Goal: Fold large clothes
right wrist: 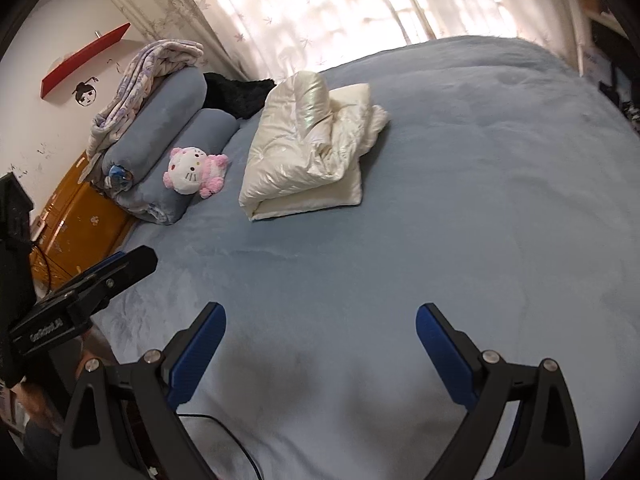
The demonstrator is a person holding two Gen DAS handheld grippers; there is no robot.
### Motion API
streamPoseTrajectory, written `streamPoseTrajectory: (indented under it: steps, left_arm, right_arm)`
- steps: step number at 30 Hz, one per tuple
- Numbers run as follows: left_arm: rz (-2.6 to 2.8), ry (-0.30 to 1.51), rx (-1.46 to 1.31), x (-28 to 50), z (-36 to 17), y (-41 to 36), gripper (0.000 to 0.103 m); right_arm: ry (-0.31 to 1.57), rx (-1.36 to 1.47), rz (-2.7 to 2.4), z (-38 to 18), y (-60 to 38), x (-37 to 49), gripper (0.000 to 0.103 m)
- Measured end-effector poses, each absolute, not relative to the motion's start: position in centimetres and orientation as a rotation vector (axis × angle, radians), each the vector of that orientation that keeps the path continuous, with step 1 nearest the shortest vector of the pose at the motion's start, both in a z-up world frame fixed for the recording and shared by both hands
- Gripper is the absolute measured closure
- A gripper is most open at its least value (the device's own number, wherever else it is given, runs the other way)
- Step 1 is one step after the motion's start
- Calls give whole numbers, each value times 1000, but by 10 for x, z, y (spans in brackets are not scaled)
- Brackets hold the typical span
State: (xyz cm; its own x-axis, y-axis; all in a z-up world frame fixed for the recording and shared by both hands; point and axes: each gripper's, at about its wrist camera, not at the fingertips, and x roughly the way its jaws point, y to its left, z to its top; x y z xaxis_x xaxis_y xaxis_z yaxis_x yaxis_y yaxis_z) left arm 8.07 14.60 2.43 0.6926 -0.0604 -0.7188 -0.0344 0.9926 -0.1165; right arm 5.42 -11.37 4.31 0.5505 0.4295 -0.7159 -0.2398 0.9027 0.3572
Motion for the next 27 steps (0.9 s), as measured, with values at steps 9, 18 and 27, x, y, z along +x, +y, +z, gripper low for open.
streamPoseTrajectory:
  steps: [9,18,27]
  left_arm:
    - [38,731,-95,8,27,100,0]
    - [47,743,-73,-20,-1,67,1]
    - [73,751,-86,-35,-12,60,1]
  right_arm:
    - [820,198,313,60,-143,-14,6]
    - [789,152,202,46,-165,-52,6]
    - [741,109,156,37,-173,-72,6]
